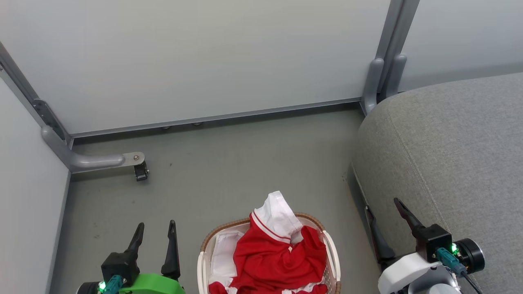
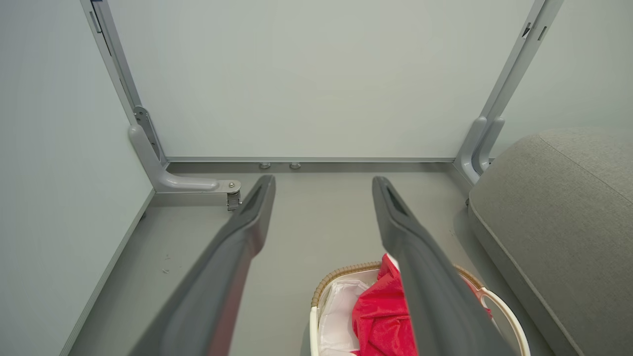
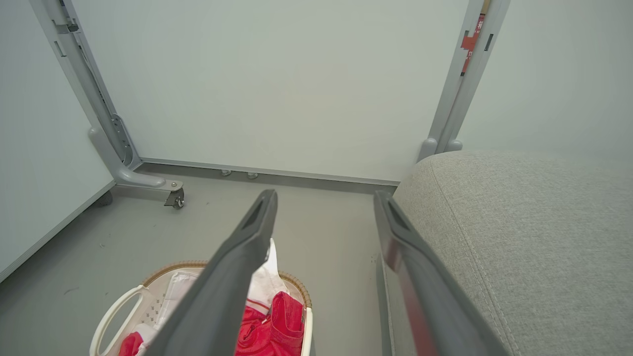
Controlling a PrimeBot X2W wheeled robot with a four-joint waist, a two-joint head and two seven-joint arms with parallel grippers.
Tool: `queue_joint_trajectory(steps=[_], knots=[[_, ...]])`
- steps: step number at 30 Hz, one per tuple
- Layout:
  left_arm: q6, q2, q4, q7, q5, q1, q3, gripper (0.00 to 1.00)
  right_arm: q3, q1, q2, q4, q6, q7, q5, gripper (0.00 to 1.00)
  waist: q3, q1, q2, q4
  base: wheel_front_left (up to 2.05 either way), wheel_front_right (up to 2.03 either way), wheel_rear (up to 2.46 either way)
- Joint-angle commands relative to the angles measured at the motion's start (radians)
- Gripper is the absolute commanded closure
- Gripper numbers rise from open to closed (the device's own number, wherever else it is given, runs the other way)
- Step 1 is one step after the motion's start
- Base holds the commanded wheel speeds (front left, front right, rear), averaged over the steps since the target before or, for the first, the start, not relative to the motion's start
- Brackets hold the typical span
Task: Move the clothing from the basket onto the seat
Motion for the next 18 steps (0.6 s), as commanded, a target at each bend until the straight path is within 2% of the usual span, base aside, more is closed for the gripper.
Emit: queue_joint_trajectory(steps=[1,12,18], knots=[[0.003,0.007,0.003,-0.004,-0.001,0.000,0.002,0.00,-0.001,0.008,-0.006,0.002,0.000,-0.005,0.007,0.00,0.000,0.0000,0.0000,-0.001,0.00,0.00,0.00],[-0.002,0.007,-0.006,-0.004,-0.006,-0.006,-0.010,0.00,-0.004,0.002,-0.006,-0.012,0.000,-0.005,0.008,0.00,0.017,0.0000,0.0000,-0.003,0.00,0.00,0.00],[-0.008,0.006,-0.002,-0.004,0.005,-0.051,-0.032,0.00,-0.002,-0.030,-0.006,-0.036,0.000,-0.005,0.005,0.00,0.079,0.0000,0.0000,-0.010,0.00,0.00,0.00]])
